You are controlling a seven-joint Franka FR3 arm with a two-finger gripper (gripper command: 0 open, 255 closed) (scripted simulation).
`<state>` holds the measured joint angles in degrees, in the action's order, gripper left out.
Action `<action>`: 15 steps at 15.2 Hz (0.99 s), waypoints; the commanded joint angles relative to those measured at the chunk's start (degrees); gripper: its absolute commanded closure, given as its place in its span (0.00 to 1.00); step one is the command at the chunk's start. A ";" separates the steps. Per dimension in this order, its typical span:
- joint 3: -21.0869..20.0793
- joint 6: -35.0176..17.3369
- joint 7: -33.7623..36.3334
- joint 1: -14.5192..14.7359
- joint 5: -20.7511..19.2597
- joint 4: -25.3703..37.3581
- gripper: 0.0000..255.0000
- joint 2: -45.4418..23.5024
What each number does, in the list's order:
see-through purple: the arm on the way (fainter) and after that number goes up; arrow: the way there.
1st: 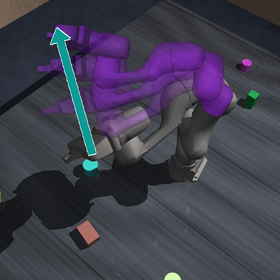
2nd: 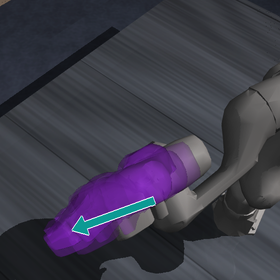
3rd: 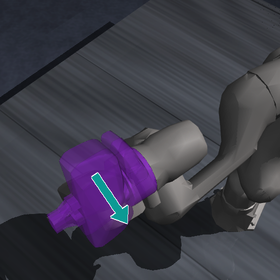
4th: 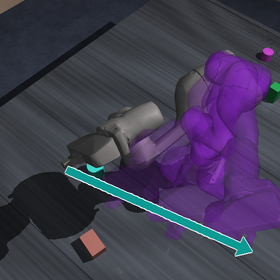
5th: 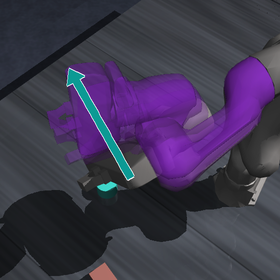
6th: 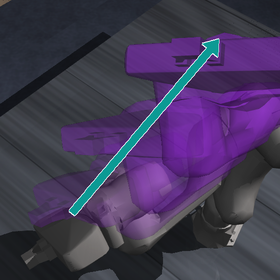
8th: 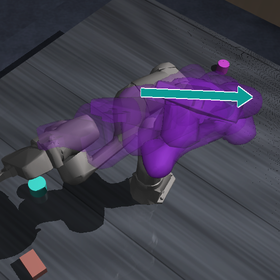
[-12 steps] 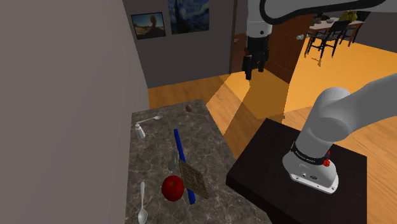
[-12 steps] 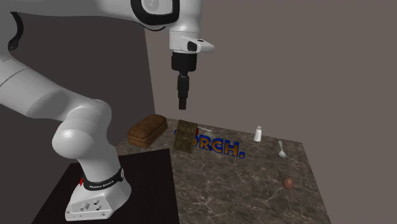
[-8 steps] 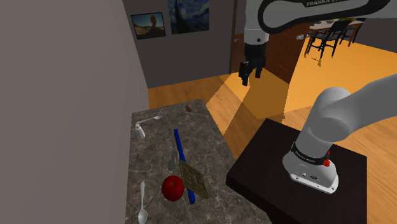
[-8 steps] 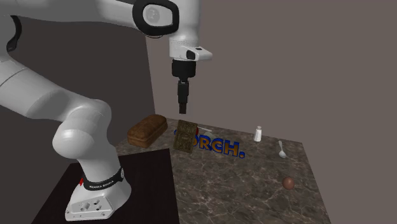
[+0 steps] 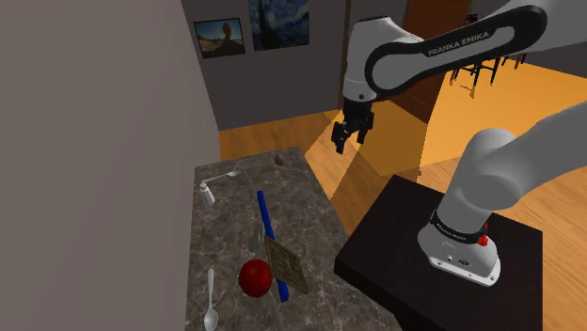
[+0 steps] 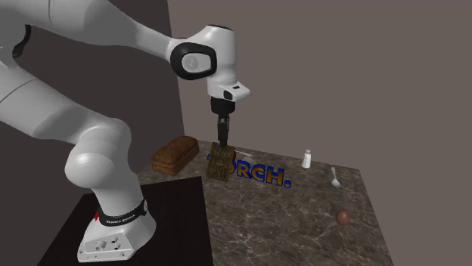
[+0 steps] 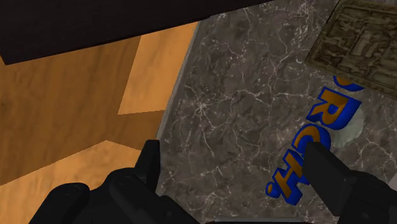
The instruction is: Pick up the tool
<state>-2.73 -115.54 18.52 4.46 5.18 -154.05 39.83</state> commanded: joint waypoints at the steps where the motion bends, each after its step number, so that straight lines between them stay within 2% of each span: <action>1: -1.70 -5.47 2.26 1.21 2.05 -2.19 0.00 -1.60; 8: -6.81 -25.50 8.19 4.67 7.90 -4.79 0.00 -13.72; 12: -9.76 -36.92 11.54 6.06 10.18 -3.56 0.00 -23.15; 15: -11.96 -44.93 14.67 6.48 10.38 -1.43 0.00 -30.84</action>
<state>-13.60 -157.13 31.60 10.73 15.61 -156.50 12.32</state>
